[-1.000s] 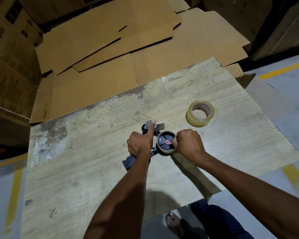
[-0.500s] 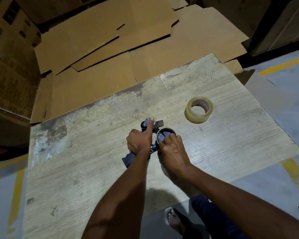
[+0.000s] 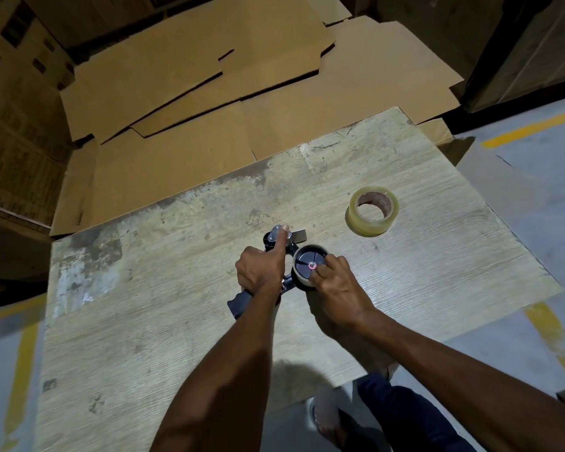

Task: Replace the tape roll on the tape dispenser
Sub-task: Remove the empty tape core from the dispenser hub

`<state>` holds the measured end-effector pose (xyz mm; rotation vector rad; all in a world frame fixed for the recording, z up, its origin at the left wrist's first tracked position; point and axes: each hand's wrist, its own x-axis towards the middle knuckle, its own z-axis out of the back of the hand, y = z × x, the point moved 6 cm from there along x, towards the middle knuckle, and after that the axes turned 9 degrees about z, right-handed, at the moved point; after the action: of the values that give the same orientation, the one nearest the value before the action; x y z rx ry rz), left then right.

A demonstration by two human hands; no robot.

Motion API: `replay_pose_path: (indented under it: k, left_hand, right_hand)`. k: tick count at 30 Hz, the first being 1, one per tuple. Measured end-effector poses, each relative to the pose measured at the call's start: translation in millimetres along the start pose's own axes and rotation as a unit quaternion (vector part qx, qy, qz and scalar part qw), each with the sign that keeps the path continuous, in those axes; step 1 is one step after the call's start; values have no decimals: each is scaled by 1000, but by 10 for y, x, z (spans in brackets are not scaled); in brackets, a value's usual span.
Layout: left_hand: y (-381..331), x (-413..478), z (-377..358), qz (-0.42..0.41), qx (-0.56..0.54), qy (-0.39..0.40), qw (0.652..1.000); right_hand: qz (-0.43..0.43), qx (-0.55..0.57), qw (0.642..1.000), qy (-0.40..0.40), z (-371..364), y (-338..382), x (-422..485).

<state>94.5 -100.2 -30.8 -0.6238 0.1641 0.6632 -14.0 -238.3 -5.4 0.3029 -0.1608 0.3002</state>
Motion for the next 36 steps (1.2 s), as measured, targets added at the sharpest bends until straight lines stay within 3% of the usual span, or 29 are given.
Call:
replay_pose_path:
  k: [7, 12, 14, 16, 19, 22, 25, 28, 32, 36]
  left_hand:
    - [-27, 8, 26, -8, 13, 6, 1000]
    - [-24, -16, 32, -10, 11, 10, 1000]
    - [-24, -24, 47, -9, 6, 12, 1000]
    - [-19, -17, 46, -4, 4, 13, 1000]
    - [-13, -27, 36, -3, 8, 12, 1000]
    - [-17, -12, 17, -5, 21, 7, 1000]
    - [-16, 4, -6, -6, 34, 2, 999]
    - [-26, 30, -40, -19, 50, -4, 999]
    - [-17, 67, -104, -23, 69, 5, 997]
    - [-3, 78, -111, -9, 55, -5, 998]
  right_hand:
    - [38, 11, 997, 67, -131, -111, 44]
    - [62, 10, 998, -26, -42, -169, -20]
    - [5, 55, 995, -78, 24, -223, -104]
    - [-117, 111, 981, -112, 47, -306, -205]
    - [-241, 233, 938, -87, -173, -393, -296]
    - [-274, 349, 893, -73, -394, -399, -233]
    - [-298, 359, 879, -97, -522, -477, -132]
    - [-286, 344, 889, -101, -583, -548, -75]
    - [-193, 274, 935, -112, -459, -624, 103]
    - [-150, 277, 940, -130, -435, -629, 142]
